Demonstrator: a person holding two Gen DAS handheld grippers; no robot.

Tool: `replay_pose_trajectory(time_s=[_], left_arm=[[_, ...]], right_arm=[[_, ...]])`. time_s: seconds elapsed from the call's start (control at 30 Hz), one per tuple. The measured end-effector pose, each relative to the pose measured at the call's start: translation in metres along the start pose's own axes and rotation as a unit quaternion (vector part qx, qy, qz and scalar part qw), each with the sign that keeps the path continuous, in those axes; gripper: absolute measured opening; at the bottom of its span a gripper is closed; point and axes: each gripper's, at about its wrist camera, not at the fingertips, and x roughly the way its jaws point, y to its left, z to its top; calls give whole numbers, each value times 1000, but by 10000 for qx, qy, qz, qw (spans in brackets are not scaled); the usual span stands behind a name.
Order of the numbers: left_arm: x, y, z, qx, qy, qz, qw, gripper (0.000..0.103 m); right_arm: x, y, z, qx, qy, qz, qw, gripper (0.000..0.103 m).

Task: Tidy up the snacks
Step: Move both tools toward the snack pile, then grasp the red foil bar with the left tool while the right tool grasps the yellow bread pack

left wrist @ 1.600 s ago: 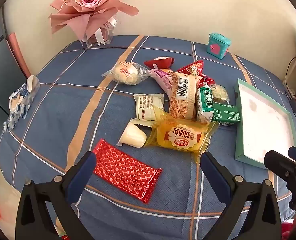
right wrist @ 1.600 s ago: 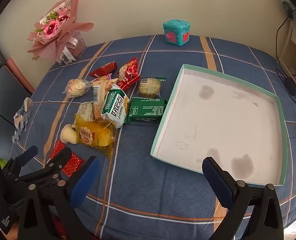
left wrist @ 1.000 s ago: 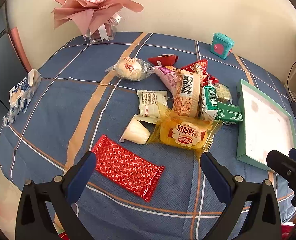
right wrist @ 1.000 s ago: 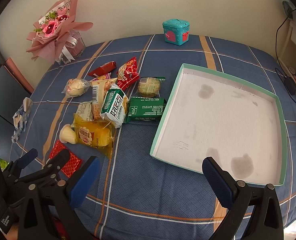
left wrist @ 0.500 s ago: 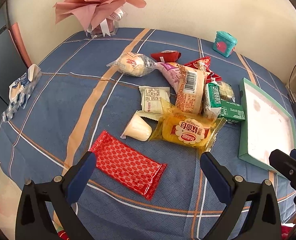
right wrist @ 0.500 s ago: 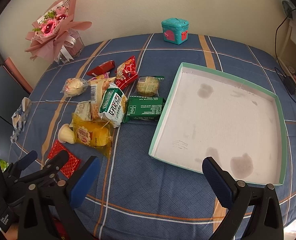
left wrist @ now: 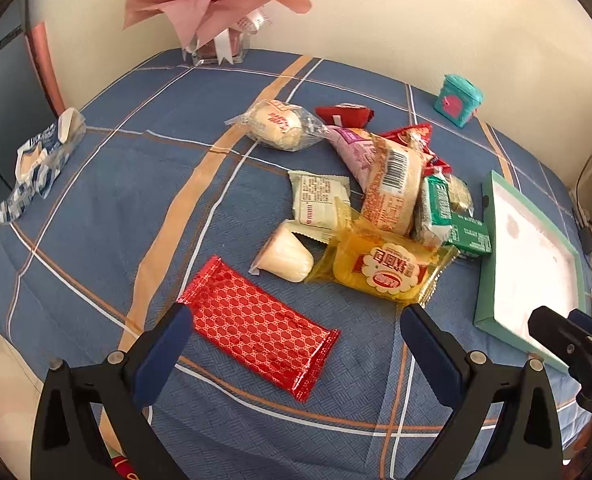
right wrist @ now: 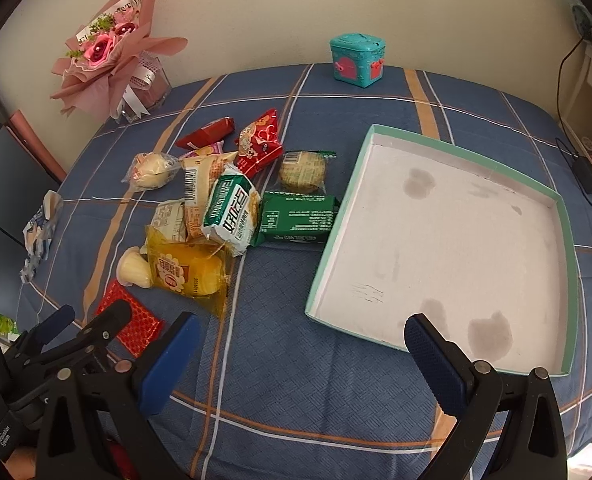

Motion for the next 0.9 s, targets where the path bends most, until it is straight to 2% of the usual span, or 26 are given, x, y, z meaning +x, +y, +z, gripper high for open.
replay_pose_trajectory(time_s=[0.17,0.23,0.4,0.57,0.9], left_arm=[[11,7,1,-40,223,-22,9997,103],[19,10,3,-118,386,-21,9992,103],[38,24,3,-396,739,91,9964,103],[55,40,2,-791,997,24,9919,103],[78,37,5,-775,1177,29,9900,102]], right_arm=[[9,12,10,31,-190,444,9988,103],[14,19,14,44,-145,597,9981,103],[34,32,18,5,323,546,9980,103],[50,41,23,120,511,742,9959,103],[90,66,30,117,621,877,9941,103]])
